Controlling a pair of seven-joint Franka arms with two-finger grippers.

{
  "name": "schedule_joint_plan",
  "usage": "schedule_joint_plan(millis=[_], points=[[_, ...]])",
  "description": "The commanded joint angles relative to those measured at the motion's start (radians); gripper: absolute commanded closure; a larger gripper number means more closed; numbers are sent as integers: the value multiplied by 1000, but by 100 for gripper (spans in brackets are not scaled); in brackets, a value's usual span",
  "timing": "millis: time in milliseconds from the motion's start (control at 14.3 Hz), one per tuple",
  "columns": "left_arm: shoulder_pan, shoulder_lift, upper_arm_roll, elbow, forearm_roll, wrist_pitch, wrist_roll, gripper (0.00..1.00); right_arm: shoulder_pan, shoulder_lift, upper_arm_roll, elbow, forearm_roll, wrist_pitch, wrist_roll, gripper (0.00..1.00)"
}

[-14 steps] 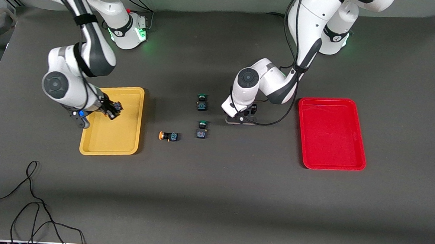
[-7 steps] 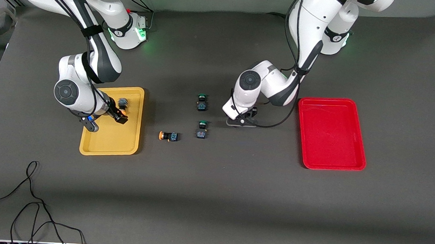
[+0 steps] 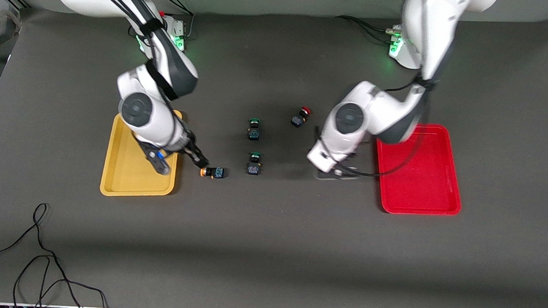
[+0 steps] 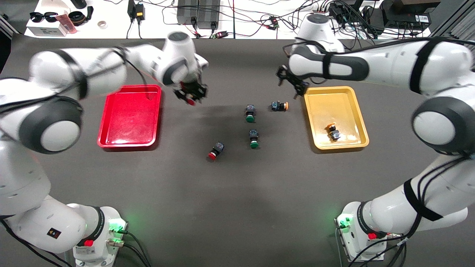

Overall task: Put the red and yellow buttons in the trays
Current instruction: 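Carry the red button into the red tray while the right gripper grasps another yellow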

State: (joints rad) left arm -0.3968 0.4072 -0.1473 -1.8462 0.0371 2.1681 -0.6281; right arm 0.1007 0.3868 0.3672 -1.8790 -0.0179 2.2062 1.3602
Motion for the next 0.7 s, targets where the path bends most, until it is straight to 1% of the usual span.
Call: schedule_joint_plan(millis=[0, 210, 350, 420, 561, 631], points=[[151, -103, -9, -56, -3, -109, 180, 100, -21, 180, -2, 103, -31, 105, 92, 0], [347, -125, -11, -131, -5, -105, 420, 100, -21, 240, -2, 106, -79, 121, 294, 0], [441, -125, -9, -195, -5, -61, 529, 100, -21, 253, -2, 95, -91, 119, 353, 0], [461, -126, -9, -244, -5, -16, 551, 100, -21, 259, -2, 83, -91, 119, 373, 0], [493, -127, -8, -356, -5, 117, 570, 100, -15, 277, -2, 74, -91, 122, 396, 0], [498, -123, -8, -393, -5, 171, 571, 100, -12, 291, -2, 71, -91, 145, 408, 0]])
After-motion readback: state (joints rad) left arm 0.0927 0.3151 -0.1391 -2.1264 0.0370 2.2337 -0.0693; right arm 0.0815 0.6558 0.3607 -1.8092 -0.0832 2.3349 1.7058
